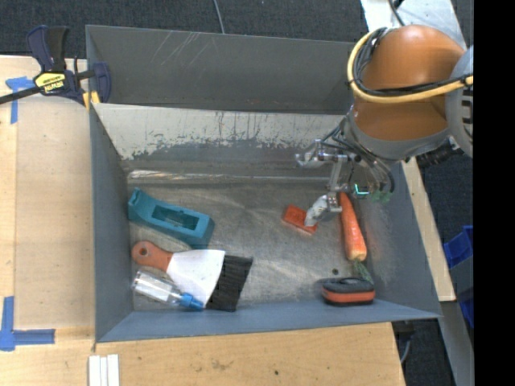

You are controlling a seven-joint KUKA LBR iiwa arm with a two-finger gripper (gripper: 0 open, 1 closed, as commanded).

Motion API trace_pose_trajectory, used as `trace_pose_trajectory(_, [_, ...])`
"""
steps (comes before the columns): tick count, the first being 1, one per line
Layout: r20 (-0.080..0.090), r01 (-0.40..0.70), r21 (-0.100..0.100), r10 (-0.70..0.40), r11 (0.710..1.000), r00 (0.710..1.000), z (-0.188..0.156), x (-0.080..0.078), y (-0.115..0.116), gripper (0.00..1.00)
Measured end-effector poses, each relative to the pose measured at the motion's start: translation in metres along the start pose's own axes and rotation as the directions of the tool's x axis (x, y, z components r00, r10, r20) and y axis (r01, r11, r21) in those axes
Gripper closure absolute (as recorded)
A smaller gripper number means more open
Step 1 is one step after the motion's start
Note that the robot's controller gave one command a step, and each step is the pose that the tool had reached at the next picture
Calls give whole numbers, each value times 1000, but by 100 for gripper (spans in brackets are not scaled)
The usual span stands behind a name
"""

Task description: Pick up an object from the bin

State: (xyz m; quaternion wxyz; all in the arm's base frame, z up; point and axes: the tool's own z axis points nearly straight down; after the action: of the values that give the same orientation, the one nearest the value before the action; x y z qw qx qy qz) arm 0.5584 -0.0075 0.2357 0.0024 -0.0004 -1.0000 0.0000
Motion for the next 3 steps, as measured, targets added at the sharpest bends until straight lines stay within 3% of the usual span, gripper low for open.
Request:
trace_pose_trajectory(1, [8,0,0,0,1000,1000,-4,-1,0,0])
trace_pose_trajectory(2, [16,35,0,-35,999,999,38,27,-28,0])
trace_pose_trajectory(3, [2,40,0,-40,999,999,74,45,-72,0])
